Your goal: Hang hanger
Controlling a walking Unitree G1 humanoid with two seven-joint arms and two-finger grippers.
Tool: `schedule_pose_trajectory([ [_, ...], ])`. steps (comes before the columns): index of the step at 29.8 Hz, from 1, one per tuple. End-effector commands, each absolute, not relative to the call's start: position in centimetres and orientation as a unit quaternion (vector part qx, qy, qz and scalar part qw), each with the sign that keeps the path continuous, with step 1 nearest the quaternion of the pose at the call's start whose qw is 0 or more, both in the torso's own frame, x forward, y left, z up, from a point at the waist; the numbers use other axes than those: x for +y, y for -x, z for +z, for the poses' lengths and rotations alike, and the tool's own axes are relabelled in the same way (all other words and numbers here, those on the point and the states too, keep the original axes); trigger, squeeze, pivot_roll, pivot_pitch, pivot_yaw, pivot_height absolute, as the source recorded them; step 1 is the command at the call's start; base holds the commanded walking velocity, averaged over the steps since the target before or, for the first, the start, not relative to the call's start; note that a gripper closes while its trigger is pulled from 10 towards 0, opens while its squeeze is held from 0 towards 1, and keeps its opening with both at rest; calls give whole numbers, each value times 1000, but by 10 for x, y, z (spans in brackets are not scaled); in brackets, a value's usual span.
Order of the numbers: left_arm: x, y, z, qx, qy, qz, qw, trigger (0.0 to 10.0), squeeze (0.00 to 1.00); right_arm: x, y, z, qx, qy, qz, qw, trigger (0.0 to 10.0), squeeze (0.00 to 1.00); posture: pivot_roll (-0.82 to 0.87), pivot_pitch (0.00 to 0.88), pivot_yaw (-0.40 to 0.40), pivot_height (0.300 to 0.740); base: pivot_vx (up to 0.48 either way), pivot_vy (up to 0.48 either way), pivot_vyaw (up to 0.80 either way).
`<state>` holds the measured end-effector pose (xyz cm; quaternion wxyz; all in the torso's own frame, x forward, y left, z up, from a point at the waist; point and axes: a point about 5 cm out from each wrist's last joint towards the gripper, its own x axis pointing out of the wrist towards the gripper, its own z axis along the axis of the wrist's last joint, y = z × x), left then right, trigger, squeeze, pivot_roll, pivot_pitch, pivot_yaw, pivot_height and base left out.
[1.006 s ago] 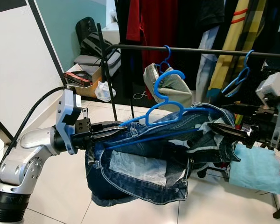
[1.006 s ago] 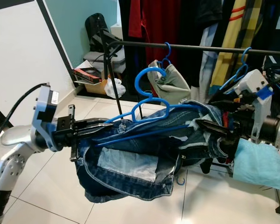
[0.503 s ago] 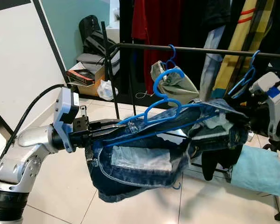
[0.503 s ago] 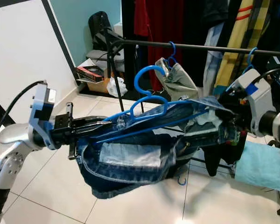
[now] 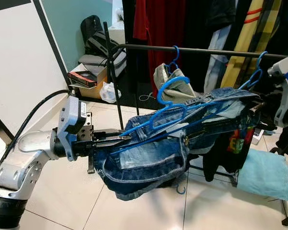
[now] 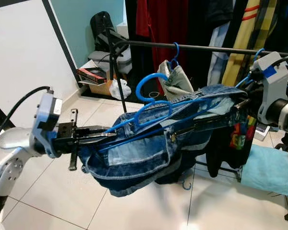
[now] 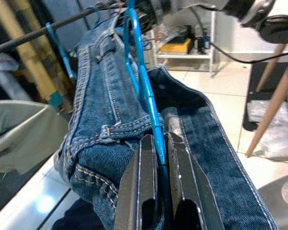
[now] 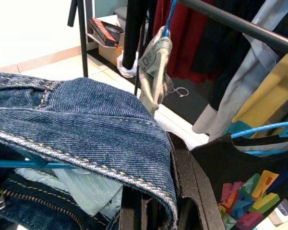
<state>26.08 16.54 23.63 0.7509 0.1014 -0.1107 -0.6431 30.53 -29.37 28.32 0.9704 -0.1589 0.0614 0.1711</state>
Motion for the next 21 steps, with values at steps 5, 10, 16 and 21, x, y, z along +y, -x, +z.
schedule_pose_trajectory([
  [5,185,-254,245,-89,-149,-664,727,10000,0,-323,-305,274,101,132,90,982,0,0,-164,0,58,740,0,0,0],
  [10,186,-253,242,-66,-168,-679,712,10000,0,-329,-307,277,83,109,72,988,0,0,-165,0,57,740,0,0,0],
  [16,180,-254,237,-54,-176,-687,703,10000,0,-322,-310,289,40,79,90,992,0,0,-167,0,55,740,0,0,0],
  [21,171,-254,227,-37,-181,-702,688,10000,0,-304,-313,298,3,51,136,989,0,0,-170,0,55,740,0,0,0],
])
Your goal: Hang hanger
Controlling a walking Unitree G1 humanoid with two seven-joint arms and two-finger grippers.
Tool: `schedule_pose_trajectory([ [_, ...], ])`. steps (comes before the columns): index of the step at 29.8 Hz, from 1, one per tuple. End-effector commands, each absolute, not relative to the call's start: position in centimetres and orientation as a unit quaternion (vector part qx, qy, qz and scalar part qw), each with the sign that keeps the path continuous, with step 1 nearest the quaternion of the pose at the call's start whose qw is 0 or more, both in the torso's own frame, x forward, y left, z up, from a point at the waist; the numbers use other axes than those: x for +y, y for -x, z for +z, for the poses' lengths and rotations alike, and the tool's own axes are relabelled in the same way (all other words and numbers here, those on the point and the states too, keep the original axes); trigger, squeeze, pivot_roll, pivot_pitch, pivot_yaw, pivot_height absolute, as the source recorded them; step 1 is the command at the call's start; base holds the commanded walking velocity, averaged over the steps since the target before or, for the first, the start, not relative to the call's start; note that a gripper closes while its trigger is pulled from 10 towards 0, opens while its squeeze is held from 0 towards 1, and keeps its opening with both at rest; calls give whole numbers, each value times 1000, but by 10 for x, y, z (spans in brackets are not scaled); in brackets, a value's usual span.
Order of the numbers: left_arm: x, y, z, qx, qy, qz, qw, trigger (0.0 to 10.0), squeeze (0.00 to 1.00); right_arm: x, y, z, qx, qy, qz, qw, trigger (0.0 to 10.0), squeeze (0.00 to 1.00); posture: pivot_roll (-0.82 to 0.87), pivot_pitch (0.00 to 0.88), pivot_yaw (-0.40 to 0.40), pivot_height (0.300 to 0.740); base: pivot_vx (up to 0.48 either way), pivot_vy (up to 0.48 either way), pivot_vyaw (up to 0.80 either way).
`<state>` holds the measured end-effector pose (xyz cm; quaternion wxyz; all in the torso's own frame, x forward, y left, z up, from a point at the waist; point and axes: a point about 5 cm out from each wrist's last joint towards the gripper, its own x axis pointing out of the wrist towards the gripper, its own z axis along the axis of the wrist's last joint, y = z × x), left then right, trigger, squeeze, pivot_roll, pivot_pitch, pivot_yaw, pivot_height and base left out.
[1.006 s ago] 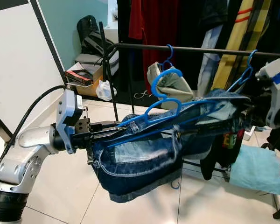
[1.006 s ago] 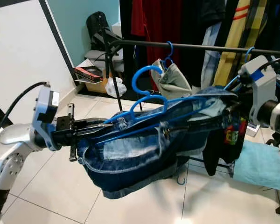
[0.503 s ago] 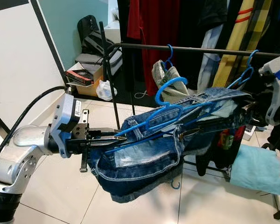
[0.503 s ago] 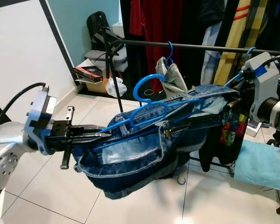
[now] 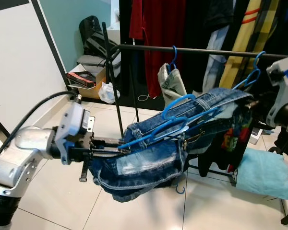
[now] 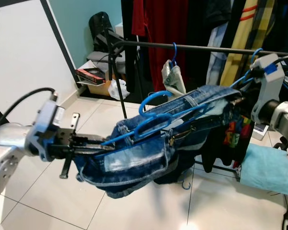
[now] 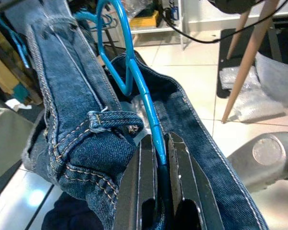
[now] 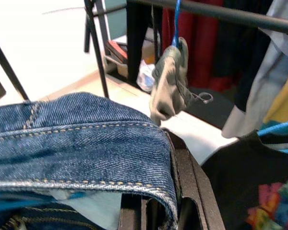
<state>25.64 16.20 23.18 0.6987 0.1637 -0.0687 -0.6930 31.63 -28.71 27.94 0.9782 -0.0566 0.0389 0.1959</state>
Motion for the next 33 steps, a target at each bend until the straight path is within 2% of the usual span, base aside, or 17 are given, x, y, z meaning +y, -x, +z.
schedule_pose_trajectory([
  [1,168,-253,226,-35,-179,-709,681,10000,0,-299,-314,298,0,46,145,988,0,0,-171,0,55,740,0,0,0],
  [8,160,-255,225,-35,-189,-719,668,10000,0,-284,-320,291,13,37,168,985,0,0,-169,0,56,740,0,0,0],
  [13,157,-261,226,-43,-200,-705,679,10000,0,-272,-319,286,22,35,200,979,0,0,-170,0,59,740,0,0,0],
  [14,156,-269,228,-52,-212,-684,696,10000,0,-262,-316,281,31,34,234,971,0,0,-170,0,60,740,0,0,0],
  [15,158,-281,231,-60,-228,-646,726,10000,0,-252,-311,277,38,37,273,961,0,0,-171,0,61,740,0,0,0],
  [17,158,-281,231,-60,-228,-646,726,10000,0,-252,-311,277,38,37,273,961,0,0,-171,0,61,740,0,0,0],
  [18,160,-292,233,-66,-242,-611,751,10000,0,-243,-306,275,41,38,305,951,0,0,-171,0,62,740,0,0,0],
  [19,160,-292,233,-66,-242,-611,751,10000,0,-243,-306,275,41,38,305,951,0,0,-171,0,62,740,0,0,0],
  [20,161,-301,235,-68,-250,-581,772,10000,0,-237,-301,274,43,41,328,943,0,0,-171,0,64,740,0,0,0],
  [22,161,-301,235,-68,-250,-581,772,10000,0,-237,-301,274,43,41,328,943,0,0,-171,0,64,740,0,0,0],
  [24,163,-311,239,-71,-255,-544,797,10000,0,-231,-296,272,46,43,353,933,0,0,-172,0,65,740,0,0,0],
  [28,164,-311,239,-73,-257,-547,793,10000,0,-231,-295,271,49,43,352,934,0,0,-174,0,66,740,0,0,0],
  [31,167,-296,242,-87,-239,-598,760,10000,0,-244,-301,269,60,40,304,950,0,0,-176,0,69,740,0,0,0],
  [33,170,-293,244,-94,-230,-606,755,10000,0,-250,-302,269,64,38,283,956,0,0,-176,0,69,740,0,0,0],
])
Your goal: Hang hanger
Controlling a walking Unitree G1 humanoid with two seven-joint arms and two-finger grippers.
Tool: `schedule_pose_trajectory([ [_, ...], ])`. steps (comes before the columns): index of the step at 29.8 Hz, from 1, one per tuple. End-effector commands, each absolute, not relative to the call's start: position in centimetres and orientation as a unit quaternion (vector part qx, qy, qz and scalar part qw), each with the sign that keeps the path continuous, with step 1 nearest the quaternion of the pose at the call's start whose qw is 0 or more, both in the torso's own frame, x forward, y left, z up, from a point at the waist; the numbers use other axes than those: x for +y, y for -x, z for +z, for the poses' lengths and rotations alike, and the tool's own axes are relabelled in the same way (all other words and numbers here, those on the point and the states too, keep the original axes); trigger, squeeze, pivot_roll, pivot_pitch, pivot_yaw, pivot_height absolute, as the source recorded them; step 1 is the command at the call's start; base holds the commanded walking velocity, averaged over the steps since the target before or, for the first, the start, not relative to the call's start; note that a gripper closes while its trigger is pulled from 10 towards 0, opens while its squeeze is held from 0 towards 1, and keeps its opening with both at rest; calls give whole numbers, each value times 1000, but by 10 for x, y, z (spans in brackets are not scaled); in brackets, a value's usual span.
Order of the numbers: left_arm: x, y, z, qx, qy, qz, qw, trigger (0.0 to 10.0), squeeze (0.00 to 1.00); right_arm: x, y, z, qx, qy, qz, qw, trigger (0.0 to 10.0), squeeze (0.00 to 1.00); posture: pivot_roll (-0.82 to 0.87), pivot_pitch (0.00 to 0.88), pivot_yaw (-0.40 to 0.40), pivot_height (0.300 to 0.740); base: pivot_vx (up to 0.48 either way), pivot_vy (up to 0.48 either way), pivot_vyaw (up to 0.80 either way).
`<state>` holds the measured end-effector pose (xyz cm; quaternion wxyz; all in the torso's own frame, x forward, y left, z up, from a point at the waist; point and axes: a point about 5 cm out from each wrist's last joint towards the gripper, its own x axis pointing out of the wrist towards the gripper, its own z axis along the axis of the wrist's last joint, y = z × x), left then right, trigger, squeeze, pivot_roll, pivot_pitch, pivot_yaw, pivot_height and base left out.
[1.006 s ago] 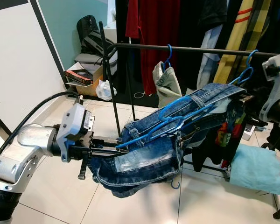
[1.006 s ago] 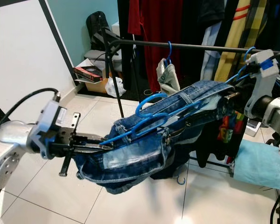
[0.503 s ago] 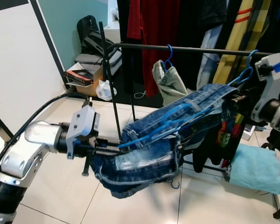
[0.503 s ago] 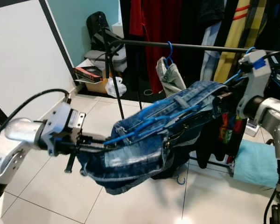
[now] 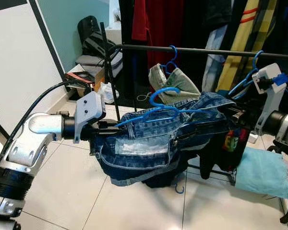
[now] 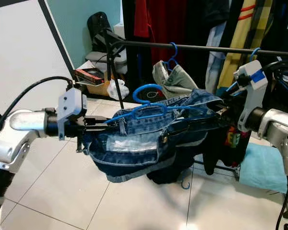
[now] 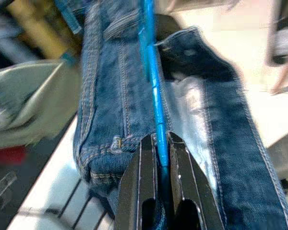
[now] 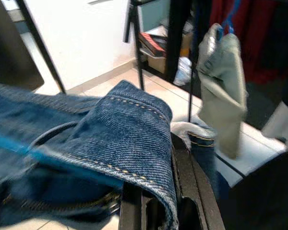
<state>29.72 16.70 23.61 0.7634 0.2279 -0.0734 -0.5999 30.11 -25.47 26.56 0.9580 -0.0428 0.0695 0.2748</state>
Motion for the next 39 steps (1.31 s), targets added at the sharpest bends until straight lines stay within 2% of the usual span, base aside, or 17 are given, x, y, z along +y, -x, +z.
schedule_pose_trajectory([
  [1,174,-292,247,-99,-222,-609,755,10000,0,-256,-303,268,69,35,266,961,0,0,-176,0,69,740,0,0,0],
  [9,208,-271,251,-85,-189,-646,734,10000,0,-290,-305,264,93,13,162,982,0,0,-178,0,69,740,0,0,0],
  [14,216,-259,260,-123,-137,-671,719,10000,0,-295,-305,258,101,1,147,984,0,0,-176,0,67,740,0,0,0],
  [17,211,-259,265,-154,-103,-669,720,10000,0,-288,-305,252,108,-2,170,980,0,0,-174,0,65,740,0,0,0],
  [20,206,-267,267,-179,-84,-642,741,10000,0,-274,-302,247,115,5,216,970,0,0,-175,0,64,740,0,0,0],
  [23,206,-267,267,-179,-84,-642,741,10000,0,-274,-302,247,115,5,216,970,0,0,-175,0,64,740,0,0,0],
  [25,196,-289,270,-227,-24,-562,795,10000,0,-256,-297,241,114,27,268,956,0,0,-177,0,65,740,0,0,0],
  [27,196,-289,270,-227,-24,-562,795,10000,0,-256,-297,241,114,27,268,956,0,0,-177,0,65,740,0,0,0],
  [28,187,-299,271,-250,24,-517,818,10000,0,-249,-297,240,108,30,284,952,0,0,-176,0,63,740,0,0,0],
  [29,187,-299,271,-250,24,-517,818,10000,0,-249,-297,240,108,30,284,952,0,0,-176,0,63,740,0,0,0],
  [30,178,-310,274,-273,83,-466,837,10000,0,-241,-299,239,99,33,292,951,0,0,-176,0,63,740,0,0,0],
  [31,178,-310,274,-273,83,-466,837,10000,0,-241,-299,239,99,33,292,951,0,0,-176,0,63,740,0,0,0],
  [32,170,-320,277,-287,145,-418,850,10000,0,-234,-301,240,87,31,298,950,0,0,-171,0,60,740,0,0,0],
  [33,170,-320,277,-287,145,-418,850,10000,0,-234,-301,240,87,31,298,950,0,0,-171,0,60,740,0,0,0],
  [34,160,-327,278,-292,197,-385,853,10000,0,-228,-304,241,75,27,302,950,0,0,-169,0,60,740,0,0,0],
  [36,148,-332,277,-289,229,-366,854,10000,0,-222,-307,242,66,23,306,949,0,0,-169,0,60,740,0,0,0],
  [39,148,-332,277,-289,229,-366,854,10000,0,-222,-307,242,66,23,306,949,0,0,-169,0,60,740,0,0,0],
])
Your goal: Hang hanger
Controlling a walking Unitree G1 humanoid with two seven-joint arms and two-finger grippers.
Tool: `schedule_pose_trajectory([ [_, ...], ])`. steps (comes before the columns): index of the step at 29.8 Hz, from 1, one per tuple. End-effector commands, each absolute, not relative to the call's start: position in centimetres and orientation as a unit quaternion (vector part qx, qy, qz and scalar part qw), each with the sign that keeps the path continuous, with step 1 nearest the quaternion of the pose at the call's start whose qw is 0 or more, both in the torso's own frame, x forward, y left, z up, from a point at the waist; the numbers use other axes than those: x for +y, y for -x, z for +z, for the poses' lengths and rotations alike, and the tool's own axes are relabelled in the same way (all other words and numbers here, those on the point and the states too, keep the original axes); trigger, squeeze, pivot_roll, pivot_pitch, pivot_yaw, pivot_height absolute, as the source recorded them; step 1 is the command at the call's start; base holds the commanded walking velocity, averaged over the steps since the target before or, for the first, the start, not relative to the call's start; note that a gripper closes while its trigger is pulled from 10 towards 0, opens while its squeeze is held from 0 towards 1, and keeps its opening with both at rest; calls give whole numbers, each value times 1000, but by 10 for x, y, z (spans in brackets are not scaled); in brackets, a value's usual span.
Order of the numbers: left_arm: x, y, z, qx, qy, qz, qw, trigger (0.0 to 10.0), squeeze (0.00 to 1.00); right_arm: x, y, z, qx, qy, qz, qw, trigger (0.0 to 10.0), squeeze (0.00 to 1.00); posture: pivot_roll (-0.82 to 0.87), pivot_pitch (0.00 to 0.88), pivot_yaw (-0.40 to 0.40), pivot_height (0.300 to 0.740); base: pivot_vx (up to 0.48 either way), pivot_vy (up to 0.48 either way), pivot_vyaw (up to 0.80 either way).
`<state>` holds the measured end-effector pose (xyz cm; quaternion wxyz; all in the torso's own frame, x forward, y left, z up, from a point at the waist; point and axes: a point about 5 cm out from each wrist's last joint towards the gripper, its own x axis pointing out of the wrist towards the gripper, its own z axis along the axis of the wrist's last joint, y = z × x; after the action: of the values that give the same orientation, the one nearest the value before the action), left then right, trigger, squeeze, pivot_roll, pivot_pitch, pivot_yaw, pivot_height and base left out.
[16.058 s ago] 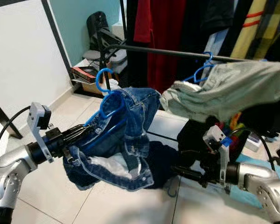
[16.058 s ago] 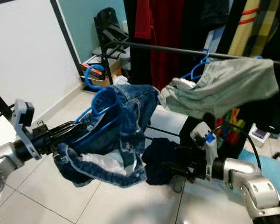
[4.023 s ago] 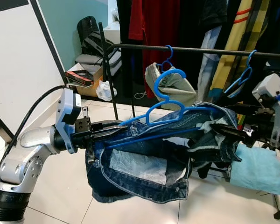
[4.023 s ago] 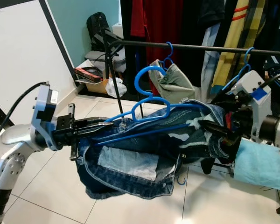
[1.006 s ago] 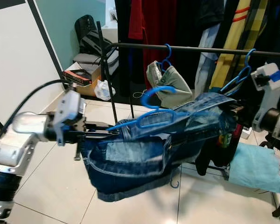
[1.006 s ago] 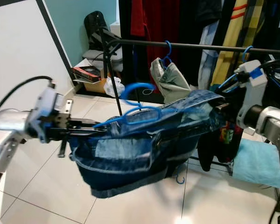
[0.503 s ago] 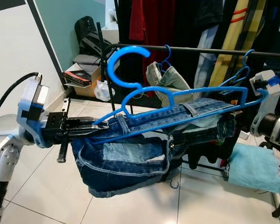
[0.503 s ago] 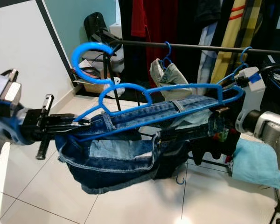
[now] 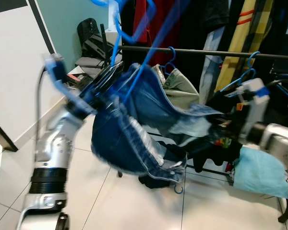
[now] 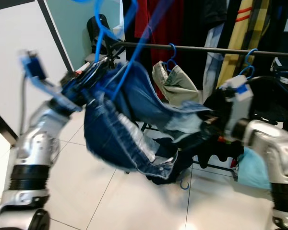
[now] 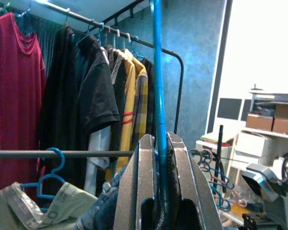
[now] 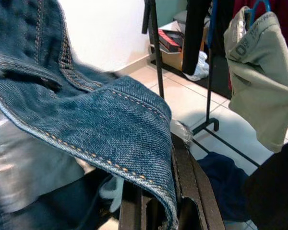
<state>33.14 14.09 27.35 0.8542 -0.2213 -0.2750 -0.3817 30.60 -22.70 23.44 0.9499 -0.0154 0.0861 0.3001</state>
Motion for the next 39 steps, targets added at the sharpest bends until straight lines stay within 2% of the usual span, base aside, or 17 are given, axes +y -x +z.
schedule_pose_trajectory([
  [1,148,-332,277,-289,229,-366,854,10000,0,-222,-307,242,66,23,306,949,0,0,-169,0,60,740,0,0,0],
  [3,129,-340,277,-279,281,-339,853,10000,0,-213,-309,238,67,25,315,946,0,0,-170,0,63,740,0,0,0],
  [5,129,-340,277,-279,281,-339,853,10000,0,-213,-309,238,67,25,315,946,0,0,-170,0,63,740,0,0,0],
  [7,121,-346,285,-286,324,-309,847,10000,0,-207,-304,223,106,52,332,936,0,0,-175,0,69,740,0,0,0],
  [9,128,-350,296,-305,356,-278,838,10000,0,-213,-295,192,189,91,331,920,0,0,-174,0,68,740,0,0,0],
  [14,138,-351,307,-327,373,-252,831,10000,0,-230,-284,157,277,105,312,903,0,0,-176,0,67,740,0,0,0],
  [16,138,-351,307,-327,373,-252,831,10000,0,-230,-284,157,277,105,312,903,0,0,-176,0,67,740,0,0,0],
  [19,143,-350,314,-341,386,-231,826,10000,0,-244,-275,134,325,106,296,892,0,0,-181,0,64,740,0,0,0],
  [23,144,-350,315,-342,388,-227,825,10000,0,-245,-273,131,331,105,295,890,0,0,-181,0,64,740,0,0,0],
  [25,148,-350,325,-358,417,-215,807,10000,0,-264,-258,94,401,87,262,873,0,0,-180,0,67,740,0,0,0],
  [39,158,-349,342,-385,455,-205,776,10000,0,-275,-233,60,471,82,253,841,0,0,-182,0,75,740,0,0,0],
])
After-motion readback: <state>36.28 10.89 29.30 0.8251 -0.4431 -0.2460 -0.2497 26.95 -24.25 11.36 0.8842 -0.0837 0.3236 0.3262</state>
